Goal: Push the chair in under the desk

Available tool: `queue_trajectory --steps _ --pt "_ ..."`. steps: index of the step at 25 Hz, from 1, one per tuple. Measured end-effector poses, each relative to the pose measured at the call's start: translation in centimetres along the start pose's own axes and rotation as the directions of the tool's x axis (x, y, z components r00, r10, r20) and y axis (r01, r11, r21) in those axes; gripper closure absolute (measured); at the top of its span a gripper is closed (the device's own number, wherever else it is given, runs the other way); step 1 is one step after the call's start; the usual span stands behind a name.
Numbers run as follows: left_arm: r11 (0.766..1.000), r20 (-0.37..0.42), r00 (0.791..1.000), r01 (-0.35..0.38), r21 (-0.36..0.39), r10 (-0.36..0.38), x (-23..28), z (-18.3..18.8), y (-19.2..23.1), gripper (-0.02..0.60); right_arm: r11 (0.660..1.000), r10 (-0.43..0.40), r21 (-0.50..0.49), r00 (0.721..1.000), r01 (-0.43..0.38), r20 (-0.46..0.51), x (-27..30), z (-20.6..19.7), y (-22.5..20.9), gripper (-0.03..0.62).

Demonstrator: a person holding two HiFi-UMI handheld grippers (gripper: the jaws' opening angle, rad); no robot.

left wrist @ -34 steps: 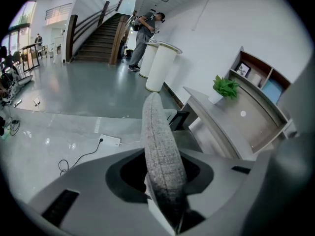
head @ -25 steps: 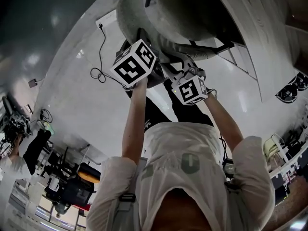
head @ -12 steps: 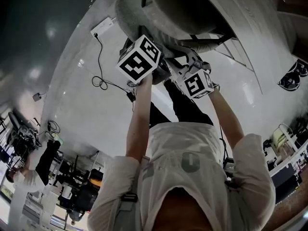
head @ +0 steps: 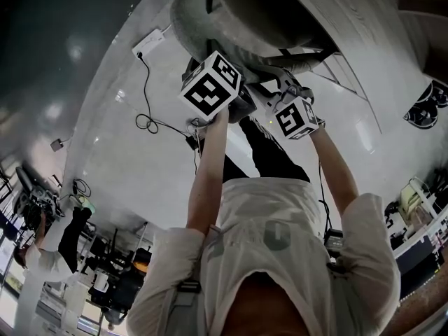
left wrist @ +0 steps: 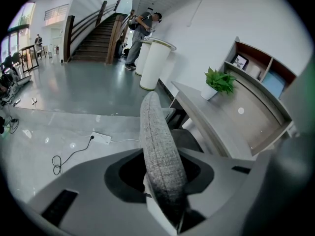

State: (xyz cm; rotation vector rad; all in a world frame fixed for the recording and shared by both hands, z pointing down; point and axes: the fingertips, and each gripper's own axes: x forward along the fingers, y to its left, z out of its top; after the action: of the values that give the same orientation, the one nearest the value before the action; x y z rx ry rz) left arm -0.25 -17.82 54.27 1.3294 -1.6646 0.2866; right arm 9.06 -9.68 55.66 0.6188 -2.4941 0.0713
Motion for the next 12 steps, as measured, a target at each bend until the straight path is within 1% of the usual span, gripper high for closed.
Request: queue_trajectory --steps 5,8,12 --pt "1.000 0.002 1.000 -0.006 -0.002 0.006 -0.1 -1.1 -1.1 0.439 1.000 -0.019 -0.003 1.000 0.019 -0.024 -1.2 -1.1 -0.8 0.491" --pt "1.000 0.012 1.000 -0.006 0.003 0.006 0.0 -0.9 -1.4 0.439 1.000 -0.031 -0.003 0.999 0.031 -0.030 -1.3 -1.2 -1.1 0.491" --pt "1.000 0.011 1.000 -0.016 0.009 0.016 -0.2 -1.4 -1.1 0.439 0.998 -0.053 0.029 0.998 0.054 -0.037 -1.4 -1.5 -0.7 0.491"
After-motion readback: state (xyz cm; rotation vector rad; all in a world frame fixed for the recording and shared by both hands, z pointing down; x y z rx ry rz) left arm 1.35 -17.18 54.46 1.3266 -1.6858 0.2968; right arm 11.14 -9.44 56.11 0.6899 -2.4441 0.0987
